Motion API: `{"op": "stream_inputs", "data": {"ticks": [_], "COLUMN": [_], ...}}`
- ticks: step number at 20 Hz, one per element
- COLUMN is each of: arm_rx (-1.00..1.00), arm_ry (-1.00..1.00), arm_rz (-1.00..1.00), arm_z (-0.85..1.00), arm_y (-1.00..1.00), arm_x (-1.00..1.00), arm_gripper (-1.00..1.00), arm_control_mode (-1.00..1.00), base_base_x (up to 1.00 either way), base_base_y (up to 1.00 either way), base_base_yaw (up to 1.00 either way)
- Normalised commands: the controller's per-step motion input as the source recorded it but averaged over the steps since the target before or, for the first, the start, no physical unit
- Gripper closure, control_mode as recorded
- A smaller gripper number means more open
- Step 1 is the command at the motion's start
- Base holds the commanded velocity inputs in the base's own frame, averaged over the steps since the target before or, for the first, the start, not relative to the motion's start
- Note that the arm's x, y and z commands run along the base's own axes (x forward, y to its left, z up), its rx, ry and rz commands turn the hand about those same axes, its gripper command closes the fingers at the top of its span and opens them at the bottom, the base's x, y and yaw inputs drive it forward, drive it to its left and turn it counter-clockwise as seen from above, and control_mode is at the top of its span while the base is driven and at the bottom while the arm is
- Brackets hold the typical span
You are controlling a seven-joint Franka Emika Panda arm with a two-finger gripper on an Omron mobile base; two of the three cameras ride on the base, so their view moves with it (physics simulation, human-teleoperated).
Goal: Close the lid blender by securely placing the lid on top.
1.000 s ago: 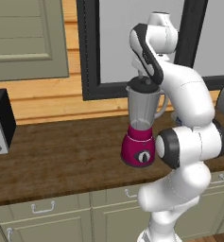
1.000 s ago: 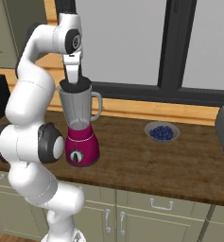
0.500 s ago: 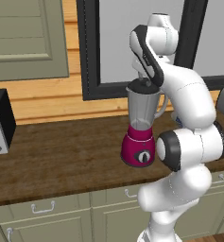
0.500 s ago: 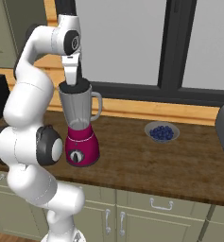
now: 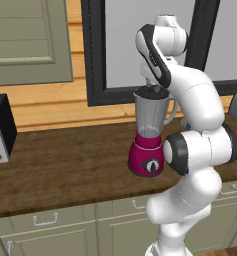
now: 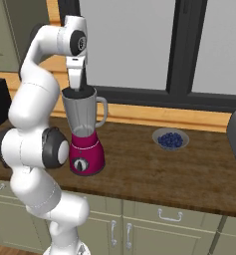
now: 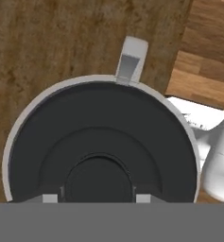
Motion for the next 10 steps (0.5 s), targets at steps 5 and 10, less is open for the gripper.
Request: {"op": "stream_inputs", "data": {"ticks": [5, 10], "arm_rx": [0.07, 0.06], "arm_ry": [-0.12, -0.17], "arm_rz": [0.00, 0.00], "arm_z": [-0.47, -0.58], "arm_y": [-0.41, -0.18], "arm_x": [-0.23, -0.19], "arm_gripper": [1.00, -1.00], "arm_control_mode": [-1.00, -1.00], "base_base_x": [0.00, 0.00], "base_base_y": [0.00, 0.00], "base_base_yaw": [0.00, 0.00]}}
